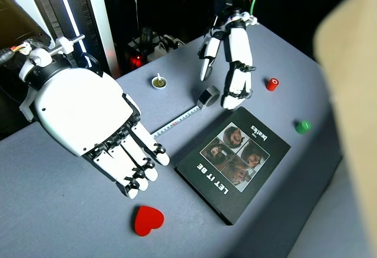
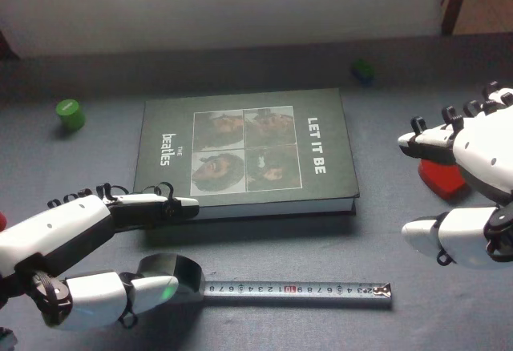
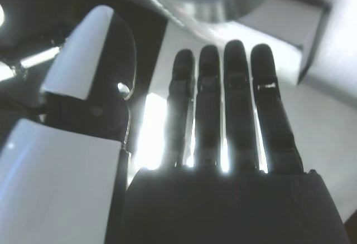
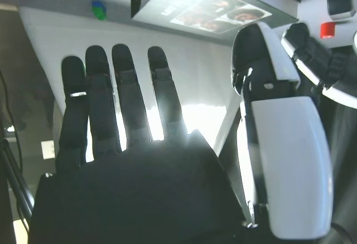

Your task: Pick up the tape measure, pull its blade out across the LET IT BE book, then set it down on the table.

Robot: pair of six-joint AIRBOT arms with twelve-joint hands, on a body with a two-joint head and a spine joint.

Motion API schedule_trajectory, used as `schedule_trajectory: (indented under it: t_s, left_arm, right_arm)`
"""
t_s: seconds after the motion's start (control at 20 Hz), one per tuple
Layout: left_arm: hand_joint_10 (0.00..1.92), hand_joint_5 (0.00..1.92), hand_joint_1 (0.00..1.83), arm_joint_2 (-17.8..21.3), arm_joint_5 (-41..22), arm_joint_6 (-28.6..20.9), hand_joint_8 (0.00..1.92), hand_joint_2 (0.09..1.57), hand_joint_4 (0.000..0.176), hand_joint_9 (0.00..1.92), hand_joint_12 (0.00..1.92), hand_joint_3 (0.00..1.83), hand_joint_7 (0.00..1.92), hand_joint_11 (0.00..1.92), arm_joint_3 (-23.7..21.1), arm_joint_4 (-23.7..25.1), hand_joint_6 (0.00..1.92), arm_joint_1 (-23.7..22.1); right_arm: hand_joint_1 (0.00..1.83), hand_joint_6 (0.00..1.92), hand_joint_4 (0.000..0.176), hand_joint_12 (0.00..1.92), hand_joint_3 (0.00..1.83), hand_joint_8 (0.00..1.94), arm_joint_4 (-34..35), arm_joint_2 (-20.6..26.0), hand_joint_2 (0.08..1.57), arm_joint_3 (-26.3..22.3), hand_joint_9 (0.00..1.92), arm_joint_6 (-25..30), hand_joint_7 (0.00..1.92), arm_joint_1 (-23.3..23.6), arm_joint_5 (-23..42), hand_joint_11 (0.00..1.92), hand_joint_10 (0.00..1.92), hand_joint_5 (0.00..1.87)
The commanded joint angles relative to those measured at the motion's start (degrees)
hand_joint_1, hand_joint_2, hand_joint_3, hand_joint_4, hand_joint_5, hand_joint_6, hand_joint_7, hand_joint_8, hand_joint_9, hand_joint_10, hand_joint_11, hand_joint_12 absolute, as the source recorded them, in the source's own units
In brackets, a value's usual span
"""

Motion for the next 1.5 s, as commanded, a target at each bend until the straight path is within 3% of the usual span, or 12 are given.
schedule_trajectory:
  t_s: [0.0,0.4,0.65,0.85,1.0,1.45]
  left_arm:
    - [0.01,0.39,0.85,-0.3,-7.2,0.0,0.01,1.21,0.000,0.42,0.81,0.00,0.41,0.12,0.1,0.7,0.00,-0.2]
    - [0.00,0.39,0.84,-2.3,-7.3,2.6,0.01,1.21,0.000,0.41,0.81,0.00,0.41,0.12,0.8,-0.6,0.00,0.3]
    - [0.00,0.40,0.87,-3.6,-7.6,3.4,0.00,1.19,0.000,0.41,0.81,0.00,0.41,0.11,1.7,-0.7,0.00,0.8]
    - [0.00,0.39,0.87,-4.5,-8.2,3.5,0.00,1.20,0.000,0.41,0.81,0.00,0.41,0.10,2.4,-0.8,0.00,1.9]
    - [0.00,0.38,0.88,-4.8,-8.3,3.9,0.00,1.20,0.000,0.41,0.82,0.00,0.41,0.13,2.7,-0.9,0.00,2.3]
    - [0.00,0.39,0.88,-6.2,-9.0,4.8,0.00,1.21,0.000,0.41,0.82,0.00,0.40,0.12,3.0,-0.9,0.00,3.7]
  right_arm:
    - [0.28,0.00,0.084,0.80,0.00,0.00,-4.2,0.4,1.15,-0.2,0.31,0.0,0.29,0.2,-0.4,0.00,0.00,0.22]
    - [0.28,0.00,0.085,0.75,0.00,0.00,-4.2,0.5,1.15,-0.2,0.29,0.0,0.27,0.1,-0.3,0.00,0.00,0.21]
    - [0.27,0.00,0.085,0.86,0.00,0.00,-4.2,0.5,1.15,-0.2,0.31,0.0,0.29,0.1,-0.2,0.00,0.01,0.21]
    - [0.28,0.00,0.085,0.80,0.00,0.00,-4.2,0.5,1.16,-0.2,0.28,-0.1,0.27,0.1,-0.2,0.00,0.00,0.21]
    - [0.26,0.00,0.086,0.91,0.00,0.00,-4.2,0.5,1.16,-0.2,0.30,-0.1,0.26,0.0,-0.2,0.00,0.01,0.20]
    - [0.27,0.00,0.084,0.90,0.00,0.00,-4.2,0.5,1.16,-0.2,0.32,-0.1,0.32,0.0,-0.1,0.00,0.00,0.24]
